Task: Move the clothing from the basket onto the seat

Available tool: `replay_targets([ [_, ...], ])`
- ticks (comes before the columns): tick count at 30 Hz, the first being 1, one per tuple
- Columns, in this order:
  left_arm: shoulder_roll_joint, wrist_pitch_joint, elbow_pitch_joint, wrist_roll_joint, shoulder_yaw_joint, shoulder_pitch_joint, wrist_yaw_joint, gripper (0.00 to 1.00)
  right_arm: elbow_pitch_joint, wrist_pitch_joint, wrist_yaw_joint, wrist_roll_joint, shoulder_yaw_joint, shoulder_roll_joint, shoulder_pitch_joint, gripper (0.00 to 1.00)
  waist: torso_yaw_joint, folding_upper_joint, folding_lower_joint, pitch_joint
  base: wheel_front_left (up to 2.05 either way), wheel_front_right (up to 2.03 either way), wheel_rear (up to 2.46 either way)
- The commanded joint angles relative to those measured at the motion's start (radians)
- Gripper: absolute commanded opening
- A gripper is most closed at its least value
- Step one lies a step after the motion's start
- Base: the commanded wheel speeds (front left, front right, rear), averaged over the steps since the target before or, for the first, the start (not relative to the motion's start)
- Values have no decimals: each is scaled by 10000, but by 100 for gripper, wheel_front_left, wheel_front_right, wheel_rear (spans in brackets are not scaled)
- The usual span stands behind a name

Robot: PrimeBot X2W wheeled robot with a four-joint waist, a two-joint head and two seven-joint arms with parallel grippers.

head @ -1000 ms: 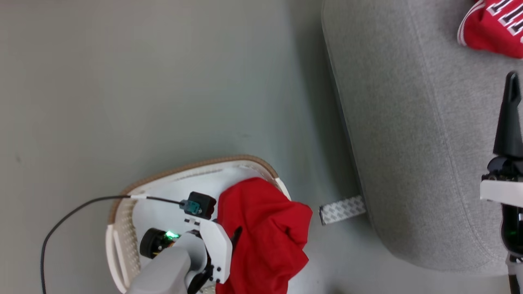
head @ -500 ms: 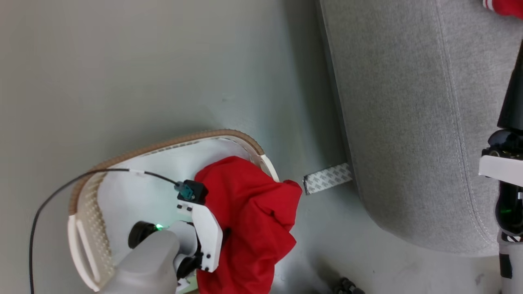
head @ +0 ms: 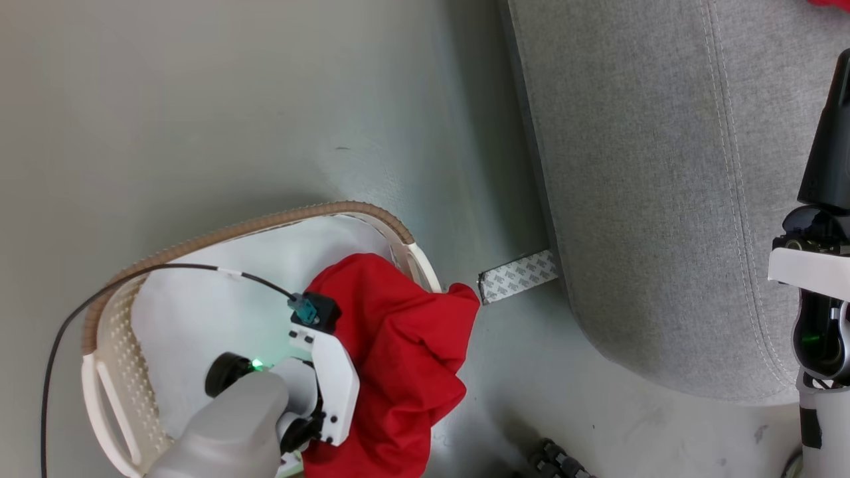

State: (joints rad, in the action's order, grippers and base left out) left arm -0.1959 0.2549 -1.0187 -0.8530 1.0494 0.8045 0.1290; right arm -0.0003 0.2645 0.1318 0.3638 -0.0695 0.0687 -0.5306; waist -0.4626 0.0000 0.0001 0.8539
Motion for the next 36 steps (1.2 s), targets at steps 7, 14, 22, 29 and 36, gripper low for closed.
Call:
replay_targets([
  [7, -71, -451, 66, -531, 649, 171, 24, 0, 135, -2, -22, -73, -25, -34, -106, 100, 131, 0, -1, -333, 0, 0, 0],
  [14, 110, -917, 252, -1124, 1194, -110, 24, 0, 179, -4, -22, -138, -175, 220, 99, 100, 359, 0, -1, -1189, 0, 0, 0],
  [22, 380, -1687, 595, -1919, 1734, -517, 24, 0, 313, -4, -22, -246, -283, 640, 606, 100, 929, 0, -1, -2610, 0, 0, 0],
  [29, 636, -2514, 934, -2396, 2052, -1003, 24, 0, 549, -4, -22, -285, -236, 1100, 1167, 100, 1550, 0, -1, -4161, 0, 0, 0],
  [36, 827, -3875, 1271, -2581, 2196, -1354, 24, 0, 875, -4, -22, -260, -38, 1430, 1776, 100, 2139, 0, -1, -5639, 0, 0, 0],
])
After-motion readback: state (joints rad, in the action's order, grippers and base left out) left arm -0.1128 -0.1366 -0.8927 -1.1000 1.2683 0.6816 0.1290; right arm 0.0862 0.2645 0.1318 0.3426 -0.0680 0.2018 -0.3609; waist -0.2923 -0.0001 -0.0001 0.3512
